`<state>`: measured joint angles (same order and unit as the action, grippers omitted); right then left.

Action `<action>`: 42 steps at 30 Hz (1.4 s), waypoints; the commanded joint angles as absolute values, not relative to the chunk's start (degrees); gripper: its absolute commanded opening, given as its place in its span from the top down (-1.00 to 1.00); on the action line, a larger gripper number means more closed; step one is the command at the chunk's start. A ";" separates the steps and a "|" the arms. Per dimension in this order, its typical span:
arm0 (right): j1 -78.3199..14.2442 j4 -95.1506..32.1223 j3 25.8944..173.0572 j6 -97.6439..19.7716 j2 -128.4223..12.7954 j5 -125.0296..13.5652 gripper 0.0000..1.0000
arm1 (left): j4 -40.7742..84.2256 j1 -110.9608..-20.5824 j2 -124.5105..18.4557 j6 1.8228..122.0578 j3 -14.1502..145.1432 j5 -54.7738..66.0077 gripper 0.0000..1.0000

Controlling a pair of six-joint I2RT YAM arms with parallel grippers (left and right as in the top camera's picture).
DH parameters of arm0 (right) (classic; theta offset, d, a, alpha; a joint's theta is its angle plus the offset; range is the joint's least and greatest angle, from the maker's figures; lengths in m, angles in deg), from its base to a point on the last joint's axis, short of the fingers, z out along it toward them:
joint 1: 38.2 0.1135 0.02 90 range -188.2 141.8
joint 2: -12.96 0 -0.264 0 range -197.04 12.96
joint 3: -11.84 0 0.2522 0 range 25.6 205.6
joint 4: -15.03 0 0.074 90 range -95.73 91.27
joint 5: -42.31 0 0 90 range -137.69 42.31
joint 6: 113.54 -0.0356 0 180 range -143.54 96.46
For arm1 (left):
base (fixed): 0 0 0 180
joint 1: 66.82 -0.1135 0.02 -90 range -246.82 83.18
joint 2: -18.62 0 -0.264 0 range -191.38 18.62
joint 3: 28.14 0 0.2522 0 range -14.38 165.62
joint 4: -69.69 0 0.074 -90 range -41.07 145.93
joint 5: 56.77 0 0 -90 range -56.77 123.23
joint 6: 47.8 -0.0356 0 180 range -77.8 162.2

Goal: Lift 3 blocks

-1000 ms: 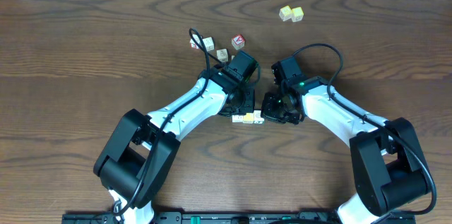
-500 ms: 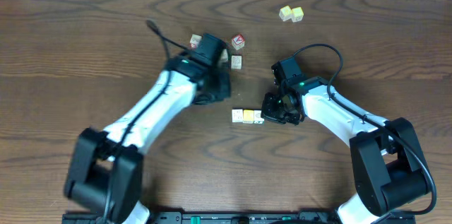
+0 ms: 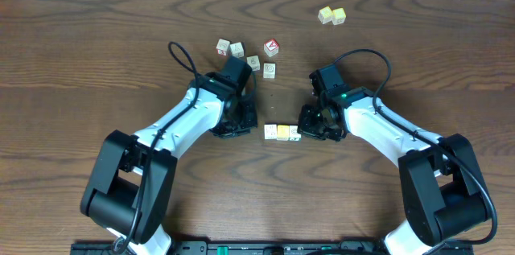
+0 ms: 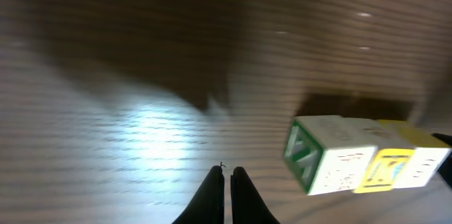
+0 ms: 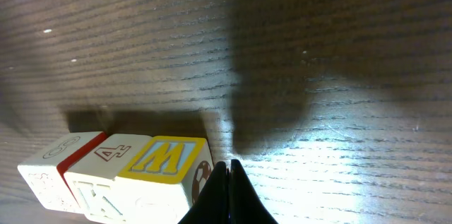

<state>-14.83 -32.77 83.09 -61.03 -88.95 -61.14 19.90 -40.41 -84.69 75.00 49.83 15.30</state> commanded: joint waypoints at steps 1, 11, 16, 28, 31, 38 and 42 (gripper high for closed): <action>-14.48 -32.84 82.74 -61.21 -87.55 -60.64 0.98 | 21.32 -39.42 -85.26 75.57 49.48 14.21 0.86; -14.48 -33.03 82.74 -61.21 -87.55 -61.29 0.98 | 23.29 -38.33 -88.60 78.30 49.48 13.57 0.86; -14.48 -32.99 82.74 -61.23 -87.55 -61.29 0.98 | 25.34 -38.11 -88.60 78.30 49.48 11.17 0.86; -14.48 -32.84 82.74 -61.23 -87.55 -61.69 0.98 | 26.30 -36.95 -88.60 78.28 49.48 11.34 0.86; -14.48 -32.57 82.74 -61.23 -87.55 -61.69 0.98 | 26.30 -36.93 -88.60 78.06 49.48 11.34 0.86; -14.45 -32.44 82.74 -61.25 -87.55 -61.71 0.98 | 26.30 -36.93 -88.60 78.06 49.48 11.34 0.85; -14.32 -32.49 82.74 -61.27 -87.55 -61.73 0.98 | 26.28 -36.82 -88.60 78.08 49.48 11.12 0.86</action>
<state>-14.83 -32.53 83.09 -61.06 -88.95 -61.38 26.26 -37.02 -88.03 78.04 49.83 11.87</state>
